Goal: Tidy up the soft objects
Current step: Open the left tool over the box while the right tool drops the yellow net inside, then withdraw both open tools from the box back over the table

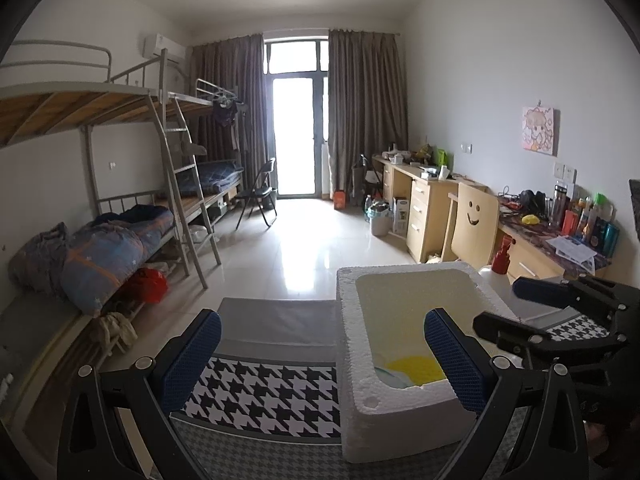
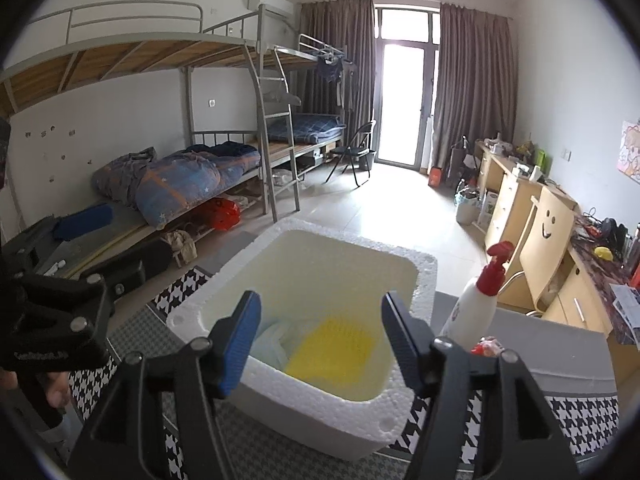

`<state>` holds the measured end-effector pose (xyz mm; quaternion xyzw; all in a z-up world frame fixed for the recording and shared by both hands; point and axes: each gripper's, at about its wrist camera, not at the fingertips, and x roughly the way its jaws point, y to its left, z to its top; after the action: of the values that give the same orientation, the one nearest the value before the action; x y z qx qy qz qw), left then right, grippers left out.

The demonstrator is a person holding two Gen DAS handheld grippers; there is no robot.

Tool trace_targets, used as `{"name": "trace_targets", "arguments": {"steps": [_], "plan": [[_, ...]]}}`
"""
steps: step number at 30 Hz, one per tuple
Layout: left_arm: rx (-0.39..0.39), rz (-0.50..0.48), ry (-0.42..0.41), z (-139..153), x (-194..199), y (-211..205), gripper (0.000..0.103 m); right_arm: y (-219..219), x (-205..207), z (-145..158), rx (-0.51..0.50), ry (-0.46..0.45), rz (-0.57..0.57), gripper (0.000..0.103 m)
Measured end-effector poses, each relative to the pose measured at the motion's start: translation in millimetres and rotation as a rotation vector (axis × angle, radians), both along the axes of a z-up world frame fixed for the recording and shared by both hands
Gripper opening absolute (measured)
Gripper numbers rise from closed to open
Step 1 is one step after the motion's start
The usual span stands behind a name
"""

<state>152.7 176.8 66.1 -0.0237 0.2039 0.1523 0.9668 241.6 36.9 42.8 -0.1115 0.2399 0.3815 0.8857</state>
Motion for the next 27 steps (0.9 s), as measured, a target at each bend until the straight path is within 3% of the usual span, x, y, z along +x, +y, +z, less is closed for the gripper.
{"name": "trace_targets", "arguments": {"steps": [9,11,13,27], "plan": [[0.006,-0.01,-0.013,6,-7,-11,0.102,-16,-9,8,0.038,-0.01,-0.02,0.072],[0.015,-0.014,-0.017,7,-9,-15,0.102,-20,-13,11,0.048,-0.015,-0.025,0.079],[0.029,-0.009,-0.028,9,-14,-20,0.102,-25,-19,13,0.06,-0.046,-0.042,0.097],[0.045,-0.049,-0.051,12,-32,-45,0.102,-53,-47,21,0.098,-0.1,-0.078,0.098]]}}
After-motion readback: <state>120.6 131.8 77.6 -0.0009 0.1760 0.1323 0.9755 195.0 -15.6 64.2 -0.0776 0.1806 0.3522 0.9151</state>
